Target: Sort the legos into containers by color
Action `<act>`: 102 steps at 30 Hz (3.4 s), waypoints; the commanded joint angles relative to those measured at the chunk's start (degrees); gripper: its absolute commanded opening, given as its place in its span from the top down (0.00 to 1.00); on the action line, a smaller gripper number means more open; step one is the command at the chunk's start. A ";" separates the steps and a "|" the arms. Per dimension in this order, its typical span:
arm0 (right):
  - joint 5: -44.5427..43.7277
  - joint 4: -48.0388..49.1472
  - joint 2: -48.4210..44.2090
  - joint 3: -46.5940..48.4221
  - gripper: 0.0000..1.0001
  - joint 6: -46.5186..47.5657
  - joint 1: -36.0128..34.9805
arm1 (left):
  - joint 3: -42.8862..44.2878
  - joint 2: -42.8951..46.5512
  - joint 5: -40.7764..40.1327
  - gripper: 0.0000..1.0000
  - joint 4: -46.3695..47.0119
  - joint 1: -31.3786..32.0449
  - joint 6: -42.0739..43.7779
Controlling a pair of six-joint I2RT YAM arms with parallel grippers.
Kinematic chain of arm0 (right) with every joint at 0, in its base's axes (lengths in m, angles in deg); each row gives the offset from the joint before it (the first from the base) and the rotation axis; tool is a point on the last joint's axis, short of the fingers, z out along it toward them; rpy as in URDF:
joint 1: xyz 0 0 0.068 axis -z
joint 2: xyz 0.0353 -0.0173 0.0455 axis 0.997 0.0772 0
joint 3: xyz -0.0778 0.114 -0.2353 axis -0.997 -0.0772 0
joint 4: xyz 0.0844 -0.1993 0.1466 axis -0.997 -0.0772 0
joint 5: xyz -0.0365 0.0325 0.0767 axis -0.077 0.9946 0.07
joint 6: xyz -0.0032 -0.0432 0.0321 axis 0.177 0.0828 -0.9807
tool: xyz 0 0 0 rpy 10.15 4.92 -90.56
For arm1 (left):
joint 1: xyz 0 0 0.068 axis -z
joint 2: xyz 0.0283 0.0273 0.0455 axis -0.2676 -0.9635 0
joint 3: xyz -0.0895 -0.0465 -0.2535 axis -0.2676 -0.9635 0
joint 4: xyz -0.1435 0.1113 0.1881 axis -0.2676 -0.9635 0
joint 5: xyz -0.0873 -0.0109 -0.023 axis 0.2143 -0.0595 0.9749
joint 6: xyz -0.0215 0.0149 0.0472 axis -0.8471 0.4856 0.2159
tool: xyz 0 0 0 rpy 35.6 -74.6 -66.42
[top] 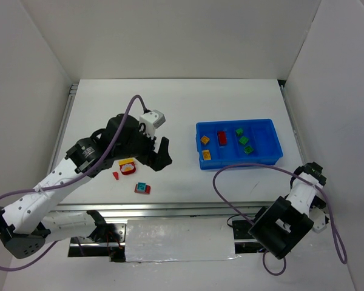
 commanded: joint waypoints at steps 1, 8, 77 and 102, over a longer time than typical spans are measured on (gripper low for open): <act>-2.95 -0.32 0.16 0.54 0.02 0.38 -0.42 | -0.64 1.63 2.37 0.01 2.71 0.14 1.52; -4.88 -1.55 -1.41 -0.34 0.40 -1.91 -0.60 | -1.96 2.95 4.39 0.01 3.41 0.14 1.96; 3.30 -2.35 6.41 1.15 0.00 -20.02 -2.18 | -1.43 -0.39 12.47 0.01 3.85 0.05 3.63; 4.61 11.54 7.81 -3.24 0.00 -21.95 -2.09 | -1.79 -3.64 17.22 0.00 4.56 0.05 4.86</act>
